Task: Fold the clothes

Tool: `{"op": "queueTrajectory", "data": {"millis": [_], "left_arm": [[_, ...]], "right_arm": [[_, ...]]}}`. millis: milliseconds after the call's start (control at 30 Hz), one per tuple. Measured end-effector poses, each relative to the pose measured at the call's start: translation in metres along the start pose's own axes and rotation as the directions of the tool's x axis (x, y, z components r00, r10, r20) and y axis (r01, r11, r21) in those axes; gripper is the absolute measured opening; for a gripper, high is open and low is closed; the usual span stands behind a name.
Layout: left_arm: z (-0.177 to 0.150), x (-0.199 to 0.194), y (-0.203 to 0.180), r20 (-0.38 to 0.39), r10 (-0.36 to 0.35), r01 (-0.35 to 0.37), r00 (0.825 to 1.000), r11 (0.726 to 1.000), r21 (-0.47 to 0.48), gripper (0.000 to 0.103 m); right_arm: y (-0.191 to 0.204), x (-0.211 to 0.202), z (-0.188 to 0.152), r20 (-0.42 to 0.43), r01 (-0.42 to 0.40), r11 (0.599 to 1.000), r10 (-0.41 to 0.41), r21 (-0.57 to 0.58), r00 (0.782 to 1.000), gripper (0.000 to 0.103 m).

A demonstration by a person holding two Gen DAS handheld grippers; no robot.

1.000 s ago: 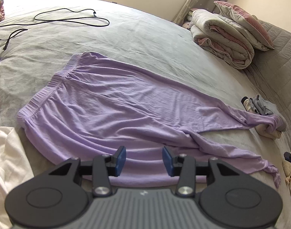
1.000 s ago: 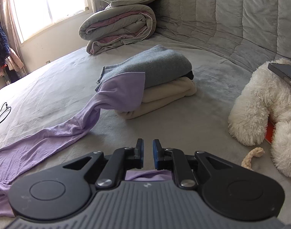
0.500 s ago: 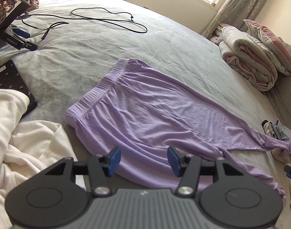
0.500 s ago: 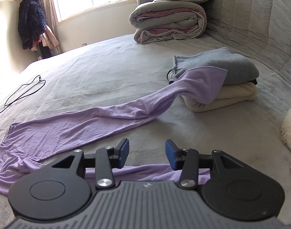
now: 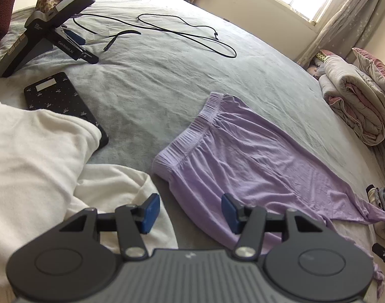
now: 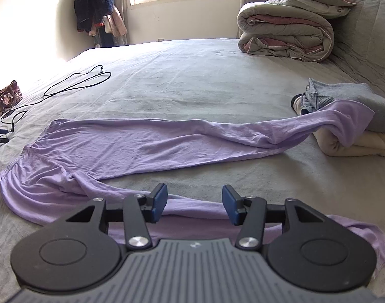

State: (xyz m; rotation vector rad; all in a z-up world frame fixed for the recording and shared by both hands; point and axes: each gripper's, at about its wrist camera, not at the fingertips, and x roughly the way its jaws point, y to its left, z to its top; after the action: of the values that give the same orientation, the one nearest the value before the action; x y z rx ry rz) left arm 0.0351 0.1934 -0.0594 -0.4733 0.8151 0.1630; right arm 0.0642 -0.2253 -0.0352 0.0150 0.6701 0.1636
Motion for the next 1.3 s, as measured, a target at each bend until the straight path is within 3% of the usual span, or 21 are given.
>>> {"op": "queueTrajectory", "data": {"millis": [267, 400, 500, 633, 700, 833, 933, 1000, 1100, 1200, 1300], "left_arm": [[0.002, 0.000, 0.016, -0.009, 0.012, -0.013, 1.000, 0.998, -0.065, 0.053], [0.002, 0.003, 0.021, -0.009, 0.016, -0.017, 1.000, 0.995, -0.097, 0.050], [0.004, 0.007, 0.027, -0.009, 0.002, -0.003, 1.000, 0.988, -0.152, 0.047], [0.007, 0.013, 0.030, -0.002, 0.006, -0.006, 1.000, 0.980, -0.199, 0.042], [0.007, 0.016, 0.030, 0.006, 0.020, -0.018, 1.000, 0.978, -0.208, 0.039], [0.007, 0.020, 0.029, 0.020, 0.038, -0.033, 0.999, 0.977, -0.209, 0.039], [0.008, 0.023, 0.028, 0.030, 0.043, -0.035, 0.999, 0.975, -0.218, 0.039], [0.009, 0.025, 0.026, 0.037, 0.046, -0.036, 0.998, 0.974, -0.224, 0.038], [0.009, 0.029, 0.024, 0.036, 0.046, -0.037, 0.998, 0.977, -0.211, 0.012], [0.007, 0.024, 0.020, 0.055, 0.061, -0.049, 0.997, 0.979, -0.198, 0.006], [0.008, 0.013, 0.018, 0.081, 0.066, -0.051, 0.995, 0.983, -0.174, 0.006]], "right_arm": [[0.037, -0.002, -0.010, -0.024, -0.179, 0.971, 0.178, -0.159, 0.984, 0.054], [0.060, -0.001, -0.022, -0.094, -0.307, 0.909, 0.292, -0.282, 0.952, 0.054], [0.077, 0.000, -0.033, -0.133, -0.355, 0.859, 0.329, -0.370, 0.935, 0.054], [0.093, 0.010, -0.044, -0.142, -0.332, 0.816, 0.302, -0.473, 0.943, 0.053], [0.097, 0.016, -0.048, -0.142, -0.312, 0.806, 0.279, -0.502, 0.950, 0.046], [0.099, 0.026, -0.052, -0.121, -0.282, 0.806, 0.257, -0.521, 0.959, 0.043], [0.101, 0.029, -0.052, -0.103, -0.269, 0.812, 0.253, -0.517, 0.962, 0.031], [0.105, 0.029, -0.053, -0.095, -0.257, 0.813, 0.244, -0.523, 0.965, 0.008], [0.108, 0.028, -0.052, -0.094, -0.252, 0.813, 0.238, -0.525, 0.967, 0.001], [0.109, 0.021, -0.048, -0.103, -0.266, 0.813, 0.249, -0.518, 0.963, 0.001], [0.107, 0.004, -0.040, -0.123, -0.325, 0.811, 0.305, -0.486, 0.944, 0.001]]}}
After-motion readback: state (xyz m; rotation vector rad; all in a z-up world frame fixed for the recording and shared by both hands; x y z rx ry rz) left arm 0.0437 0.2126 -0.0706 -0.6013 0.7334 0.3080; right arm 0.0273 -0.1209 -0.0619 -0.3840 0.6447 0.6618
